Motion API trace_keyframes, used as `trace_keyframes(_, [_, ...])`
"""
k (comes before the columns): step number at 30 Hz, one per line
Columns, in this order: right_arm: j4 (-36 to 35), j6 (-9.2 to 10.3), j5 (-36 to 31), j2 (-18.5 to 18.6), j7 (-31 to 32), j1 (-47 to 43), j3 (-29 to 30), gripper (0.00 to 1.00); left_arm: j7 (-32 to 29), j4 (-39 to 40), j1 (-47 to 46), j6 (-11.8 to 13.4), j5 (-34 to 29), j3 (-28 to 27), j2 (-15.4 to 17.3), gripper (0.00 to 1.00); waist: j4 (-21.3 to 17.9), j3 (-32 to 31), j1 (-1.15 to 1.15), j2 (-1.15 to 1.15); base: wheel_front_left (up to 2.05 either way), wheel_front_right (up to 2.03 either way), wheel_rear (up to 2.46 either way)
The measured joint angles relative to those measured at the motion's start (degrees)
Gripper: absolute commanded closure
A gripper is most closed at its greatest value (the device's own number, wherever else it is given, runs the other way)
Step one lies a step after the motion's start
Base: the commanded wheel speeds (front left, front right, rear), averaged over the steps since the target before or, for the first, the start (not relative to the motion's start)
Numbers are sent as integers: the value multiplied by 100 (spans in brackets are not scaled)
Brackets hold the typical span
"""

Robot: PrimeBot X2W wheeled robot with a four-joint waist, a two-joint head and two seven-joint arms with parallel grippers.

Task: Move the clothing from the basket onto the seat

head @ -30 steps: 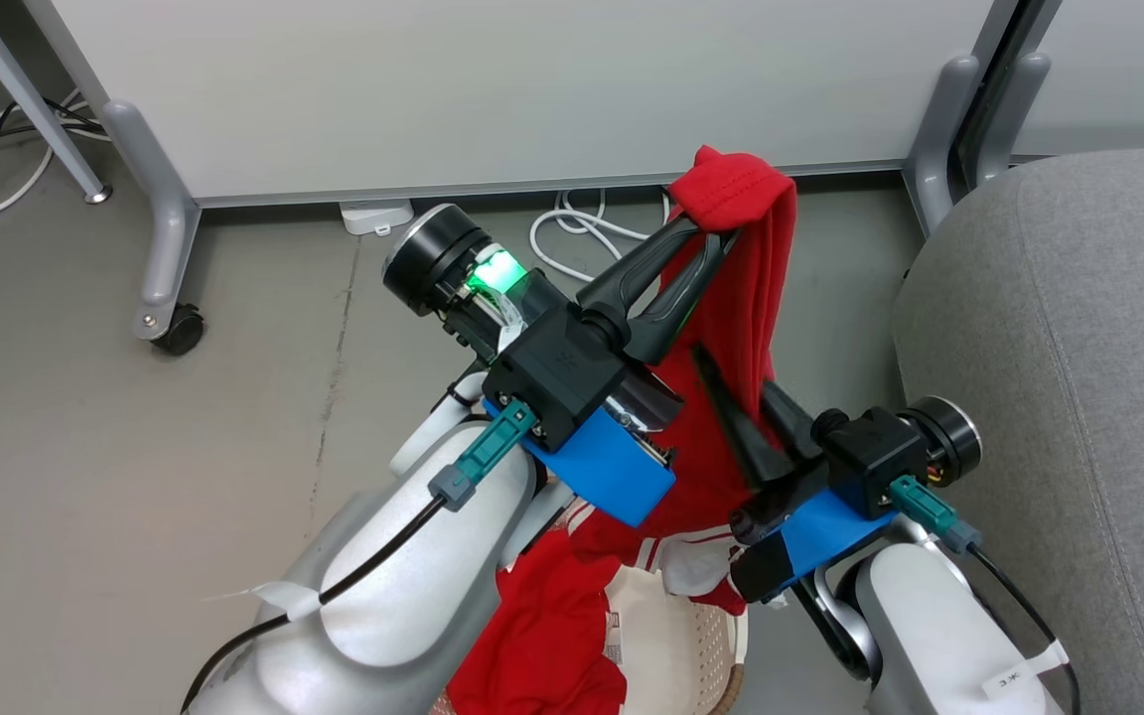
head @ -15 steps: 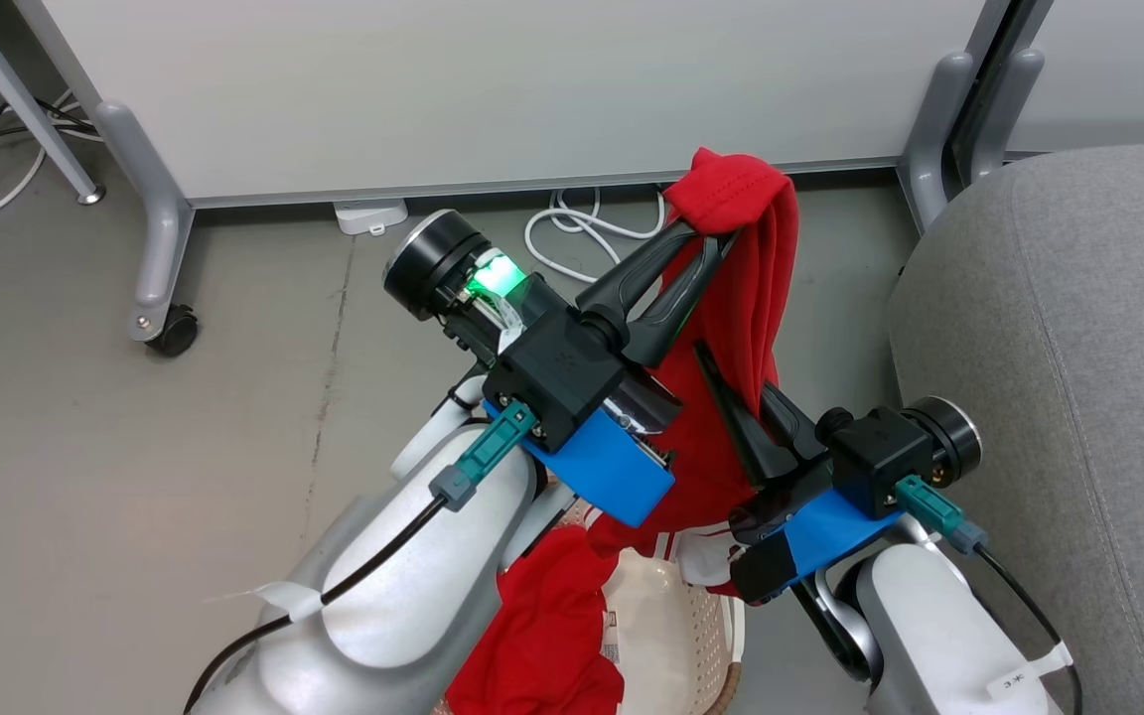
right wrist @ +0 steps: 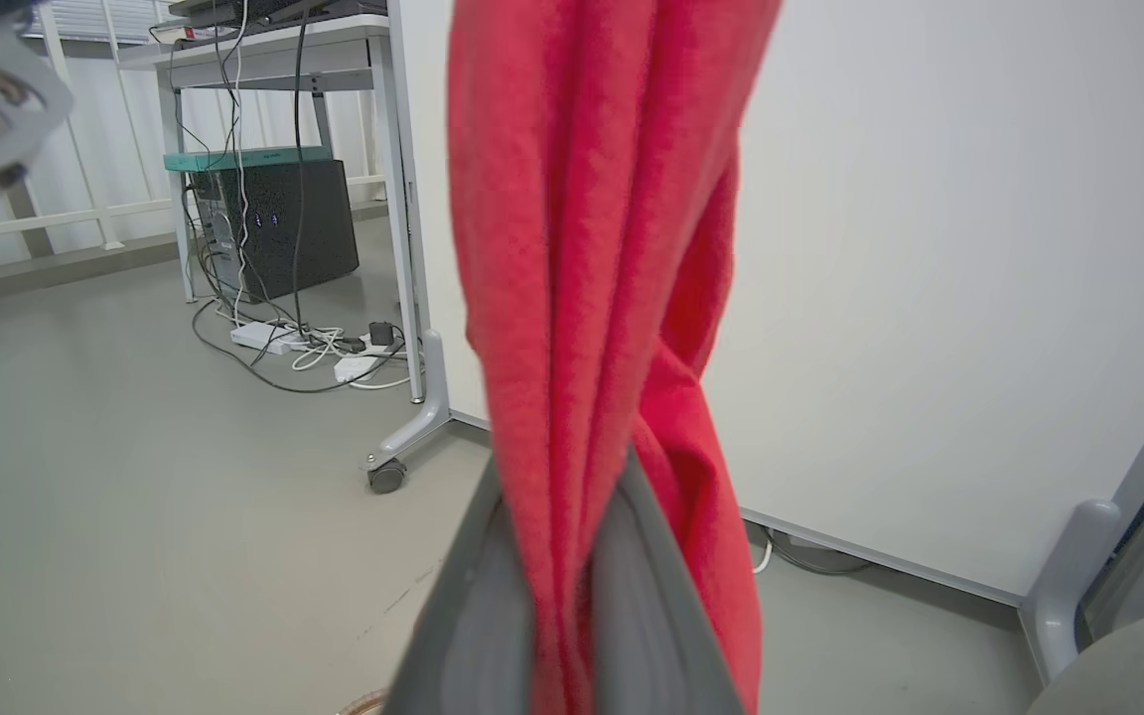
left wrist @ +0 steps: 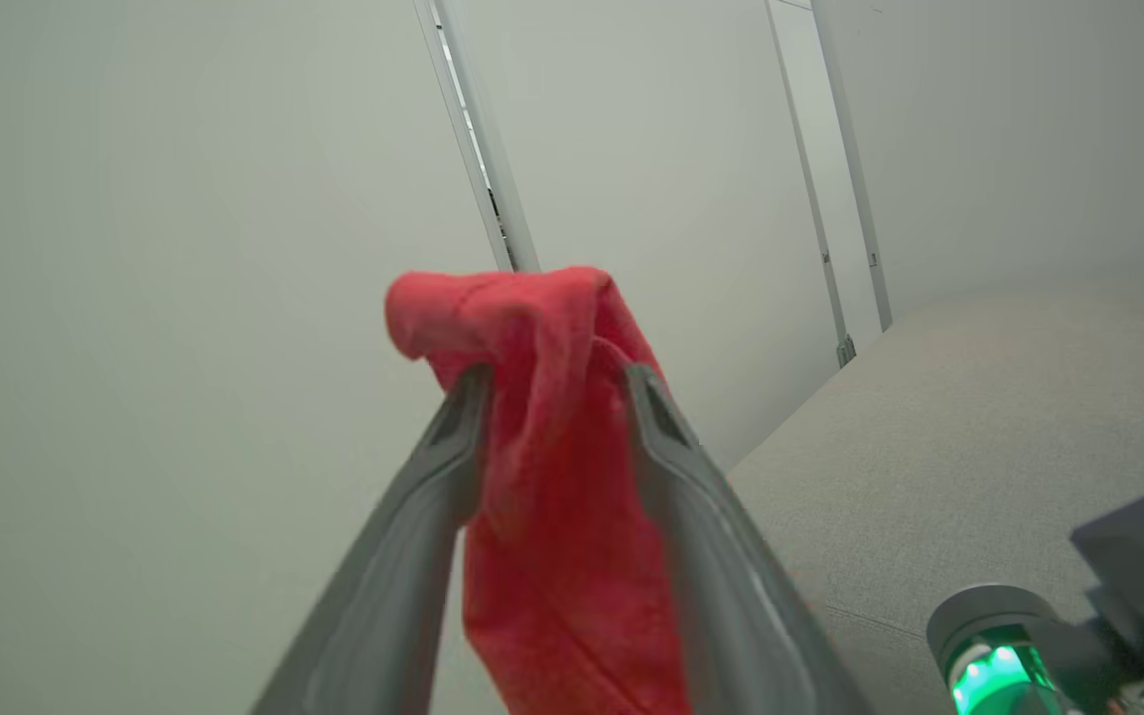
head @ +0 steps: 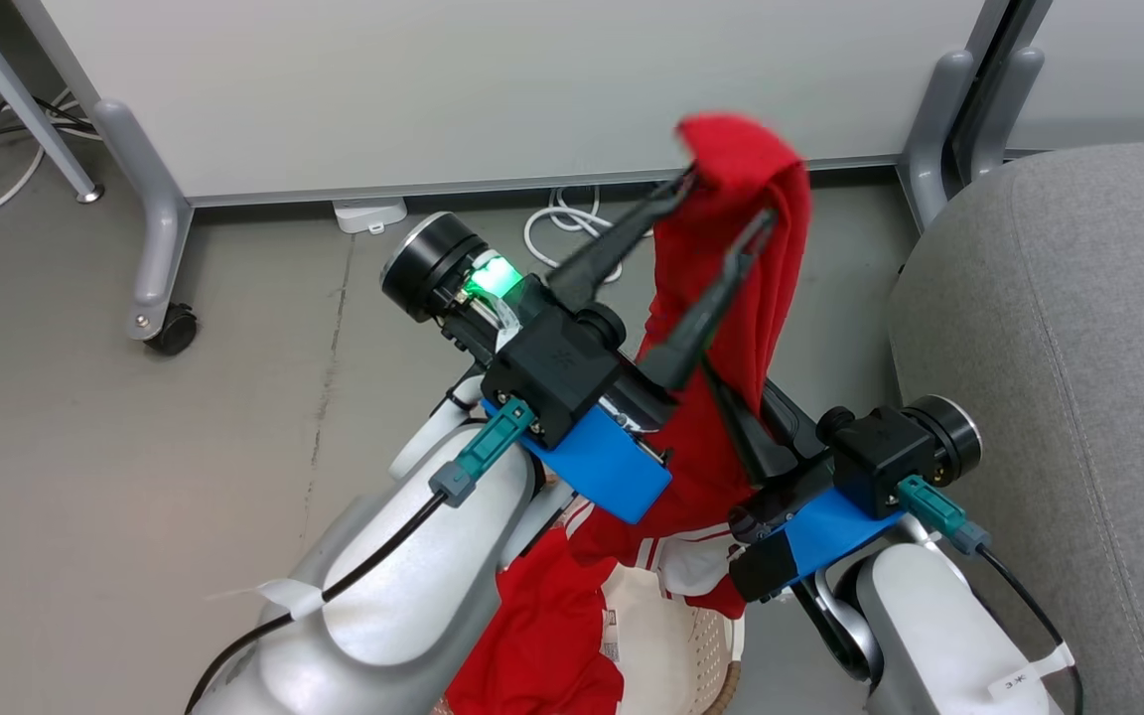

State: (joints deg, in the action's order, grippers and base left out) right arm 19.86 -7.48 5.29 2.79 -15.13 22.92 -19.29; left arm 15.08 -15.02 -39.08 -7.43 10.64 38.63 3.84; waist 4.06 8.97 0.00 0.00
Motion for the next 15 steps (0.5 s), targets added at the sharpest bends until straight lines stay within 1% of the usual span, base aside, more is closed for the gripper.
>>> trace_keyframes(9, [-40, 0, -1, 0, 0, 15, 107, 100, 0, -51, 8, 0, -3, 56, -15, 0, -22, 98, 0, 0, 0, 0, 0])
trace_keyframes(15, [-79, 0, -10, 1, 0, 31, 214, 100, 0, -84, 8, 0, -3, 86, -9, 0, -104, 197, 0, 0, 0, 0, 0])
